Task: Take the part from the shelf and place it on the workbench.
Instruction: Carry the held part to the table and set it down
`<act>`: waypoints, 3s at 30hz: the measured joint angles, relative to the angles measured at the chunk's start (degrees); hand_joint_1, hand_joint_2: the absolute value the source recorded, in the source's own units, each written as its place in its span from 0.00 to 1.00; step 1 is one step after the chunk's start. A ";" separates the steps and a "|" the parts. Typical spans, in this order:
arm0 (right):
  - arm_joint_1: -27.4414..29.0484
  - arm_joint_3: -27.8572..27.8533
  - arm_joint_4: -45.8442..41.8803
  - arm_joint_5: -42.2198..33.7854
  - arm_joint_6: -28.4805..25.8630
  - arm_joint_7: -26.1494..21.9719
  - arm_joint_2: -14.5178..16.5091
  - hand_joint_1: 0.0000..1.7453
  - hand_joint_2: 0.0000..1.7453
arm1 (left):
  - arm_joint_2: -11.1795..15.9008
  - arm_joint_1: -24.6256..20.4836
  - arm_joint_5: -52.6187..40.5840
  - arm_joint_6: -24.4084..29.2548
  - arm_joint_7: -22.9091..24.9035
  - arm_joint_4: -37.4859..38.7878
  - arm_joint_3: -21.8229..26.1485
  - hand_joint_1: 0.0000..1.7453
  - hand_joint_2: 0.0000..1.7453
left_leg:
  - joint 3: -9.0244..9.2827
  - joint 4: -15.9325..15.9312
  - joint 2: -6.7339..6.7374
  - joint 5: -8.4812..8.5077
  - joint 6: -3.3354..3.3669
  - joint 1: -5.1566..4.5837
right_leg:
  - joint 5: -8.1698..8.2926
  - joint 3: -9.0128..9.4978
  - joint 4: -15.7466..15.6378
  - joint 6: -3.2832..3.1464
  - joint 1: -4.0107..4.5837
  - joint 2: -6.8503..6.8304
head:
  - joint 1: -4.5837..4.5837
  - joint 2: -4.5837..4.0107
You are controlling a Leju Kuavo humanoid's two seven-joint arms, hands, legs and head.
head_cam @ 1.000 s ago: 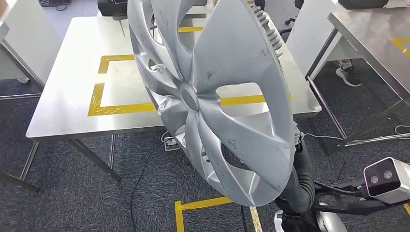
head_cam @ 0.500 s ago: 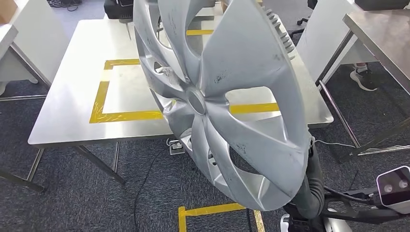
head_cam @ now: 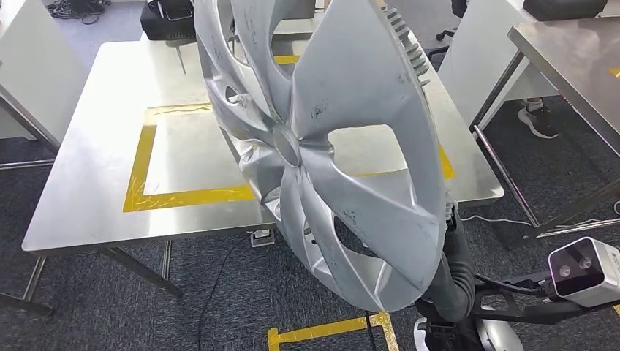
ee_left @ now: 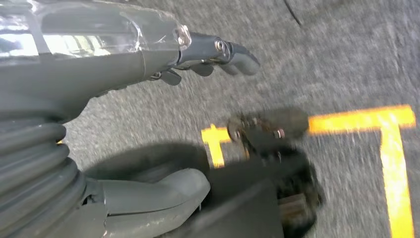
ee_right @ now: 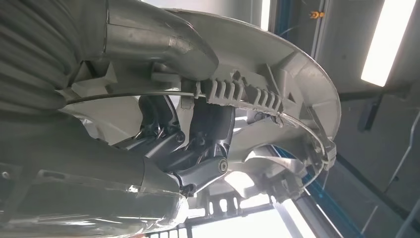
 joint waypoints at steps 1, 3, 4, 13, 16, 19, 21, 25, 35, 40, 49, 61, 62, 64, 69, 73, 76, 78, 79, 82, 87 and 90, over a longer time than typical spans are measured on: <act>-0.02 -0.01 -0.02 0.01 0.01 0.00 -0.01 1.00 1.00 | 0.03 -0.01 0.00 0.01 -0.01 -0.01 0.00 0.00 1.00 | 0.34 -0.23 0.02 -0.15 0.28 0.16 | -0.83 -0.73 1.60 0.32 -0.05 0.00 | 0.22 0.00; -0.04 0.00 -0.01 0.02 0.02 0.00 -0.01 1.00 1.00 | 0.02 -0.08 0.00 0.01 -0.03 -0.01 0.01 0.00 1.00 | 1.07 -0.45 0.13 -0.68 0.71 0.29 | -3.38 -4.56 8.46 0.90 -0.23 -0.01 | 0.95 0.00; 0.00 0.01 0.01 0.02 0.02 0.00 0.00 1.00 1.00 | 0.00 -0.07 0.00 0.00 -0.02 -0.01 0.01 0.00 1.00 | 1.42 -0.47 0.20 -1.04 0.79 0.28 | -4.49 -7.29 12.65 1.09 -0.33 -0.01 | 1.27 0.00; 0.04 0.02 0.07 -0.01 0.02 0.00 -0.01 1.00 1.00 | -0.15 -0.25 0.00 -0.01 0.02 -0.01 -0.01 0.00 1.00 | 5.31 -0.84 0.03 -4.51 -0.69 0.10 | 5.73 -7.00 2.23 -1.03 0.28 0.00 | 2.40 0.00; 0.11 0.02 0.04 -0.01 0.04 0.07 -0.05 1.00 1.00 | -0.12 -0.24 0.04 -0.01 0.10 -0.01 -0.02 0.00 1.00 | 5.69 -1.26 0.10 -4.16 -1.09 -0.09 | 5.43 -5.90 0.66 -1.05 0.03 -0.08 | 2.11 0.00; -0.01 0.04 0.07 -0.03 0.15 0.22 -0.05 1.00 1.00 | -0.03 -0.40 0.40 0.14 0.42 0.01 -0.02 0.00 1.00 | 6.23 -1.30 -0.01 -3.45 -0.17 -0.43 | 5.26 -5.17 0.23 -0.42 -0.22 -0.02 | 1.34 0.00; -0.02 0.04 0.10 -0.06 0.16 0.28 -0.07 1.00 1.00 | 0.00 -0.42 0.63 0.28 0.63 0.02 -0.02 0.00 1.00 | 6.35 -1.36 -0.04 -3.38 -0.13 -0.43 | 5.00 -5.09 0.25 -0.42 -0.22 -0.01 | 0.95 0.00; 0.03 0.02 0.20 -0.19 0.14 0.33 -0.10 1.00 1.00 | 0.02 -0.42 0.68 0.59 0.75 0.02 -0.02 0.00 1.00 | 6.54 -1.72 -0.05 -3.61 -0.35 -0.28 | 4.73 -5.10 0.36 -0.68 -0.01 -0.05 | 0.52 0.00; -0.22 -0.06 0.27 6.27 -3.91 3.02 -0.25 1.00 1.00 | -0.03 -0.35 0.40 0.63 0.90 0.01 -0.02 0.00 1.00 | 7.49 -2.97 -0.07 -4.71 -1.29 -0.17 | 4.69 -4.79 0.50 -0.84 0.07 -0.13 | 0.59 0.00; -4.53 0.29 0.28 34.57 -14.45 19.28 -2.21 1.00 1.00 | -0.16 -0.41 -0.39 0.08 1.13 0.01 -0.34 0.00 1.00 | 7.54 -2.96 0.07 -4.58 -1.07 -0.36 | 4.85 -4.73 0.40 -0.63 -0.18 -0.11 | 0.51 0.00; -10.18 1.23 1.01 47.51 -13.96 28.57 -4.41 1.00 1.00 | -0.22 -0.41 -1.17 -0.21 1.19 0.01 -1.44 0.00 1.00 | 7.47 -2.93 0.33 -4.56 -0.92 -0.49 | 4.93 -4.73 0.32 -0.52 -0.31 -0.07 | 0.67 0.00; -44.03 15.60 14.31 62.89 16.29 54.03 -3.52 1.00 1.00 | -1.61 -1.65 -4.55 -1.81 2.53 -0.02 -4.02 0.00 1.00 | 7.37 -2.94 1.46 -4.42 -0.68 -0.52 | 5.29 -4.84 0.35 -0.49 -0.39 0.39 | 0.61 0.00; -46.56 17.23 16.59 62.96 18.39 54.56 -2.87 1.00 1.00 | -1.78 -1.83 -4.72 -2.00 2.85 -0.02 -4.17 0.00 1.00 | 7.37 -2.94 1.55 -4.42 -0.68 -0.51 | 5.31 -4.85 0.36 -0.51 -0.39 0.43 | 0.59 0.00; -50.67 20.44 21.30 63.47 21.23 54.75 -1.35 1.00 1.00 | -2.14 -2.08 -4.97 -2.20 3.36 -0.02 -4.34 0.00 1.00 | 7.37 -2.94 1.67 -4.42 -0.67 -0.50 | 5.33 -4.87 0.37 -0.53 -0.38 0.49 | 0.61 0.00; -56.54 27.07 31.90 65.05 24.69 54.97 2.31 1.00 1.00 | -2.64 -2.28 -5.28 -2.34 3.77 -0.02 -5.22 0.00 1.00 | 7.35 -2.94 1.68 -4.41 -0.67 -0.50 | 5.33 -4.92 0.38 -0.53 -0.36 0.57 | 0.55 0.00; -59.74 31.43 40.78 68.58 27.65 54.43 5.29 1.00 1.00 | -2.92 -2.60 -5.76 -2.80 4.02 -0.02 -5.70 0.00 1.00 | 7.31 -2.94 1.63 -4.42 -0.67 -0.50 | 5.33 -4.93 0.36 -0.53 -0.37 0.57 | 0.60 0.00; -61.31 33.54 50.98 71.81 26.92 51.78 8.58 1.00 1.00 | -3.21 -2.98 -6.13 -3.22 4.35 -0.02 -5.96 0.00 1.00 | 7.31 -2.93 1.53 -4.42 -0.67 -0.51 | 5.34 -4.92 0.35 -0.53 -0.38 0.55 | 0.63 0.00; -62.10 34.61 57.24 73.20 25.99 50.29 10.43 1.00 1.00 | -3.35 -3.06 -6.20 -3.31 4.46 -0.02 -6.09 0.00 1.00 | 7.35 -2.93 1.39 -4.41 -0.67 -0.52 | 5.36 -4.92 0.33 -0.52 -0.38 0.52 | 0.63 0.00; -62.38 35.05 59.91 73.55 25.67 49.85 11.24 1.00 1.00 | -3.40 -3.07 -6.21 -3.32 4.49 -0.02 -6.12 0.00 1.00 | 7.38 -2.92 1.30 -4.41 -0.66 -0.52 | 5.36 -4.92 0.31 -0.51 -0.38 0.48 | 0.62 0.00; -63.11 36.25 66.09 73.90 25.52 49.44 13.21 1.00 1.00 | -3.46 -3.07 -6.23 -3.34 4.51 -0.02 -6.21 0.00 1.00 | 7.42 -2.91 1.00 -4.39 -0.65 -0.52 | 5.37 -4.92 0.29 -0.51 -0.37 0.36 | 0.64 0.00; -63.70 37.63 72.79 74.57 26.10 51.57 14.93 1.00 1.00 | -3.47 -3.06 -6.56 -3.71 4.51 -0.02 -6.69 0.00 1.00 | 7.41 -2.90 0.54 -4.39 -0.65 -0.53 | 5.37 -4.91 0.27 -0.51 -0.37 0.15 | 0.63 0.00; -63.70 37.65 77.20 74.33 24.69 52.23 15.22 1.00 1.00 | -3.46 -2.98 -6.69 -4.00 4.55 -0.01 -6.86 0.00 1.00 | 7.36 -2.90 0.12 -4.34 -0.66 -0.57 | 5.36 -4.88 0.22 -0.51 -0.37 -0.02 | 0.67 0.00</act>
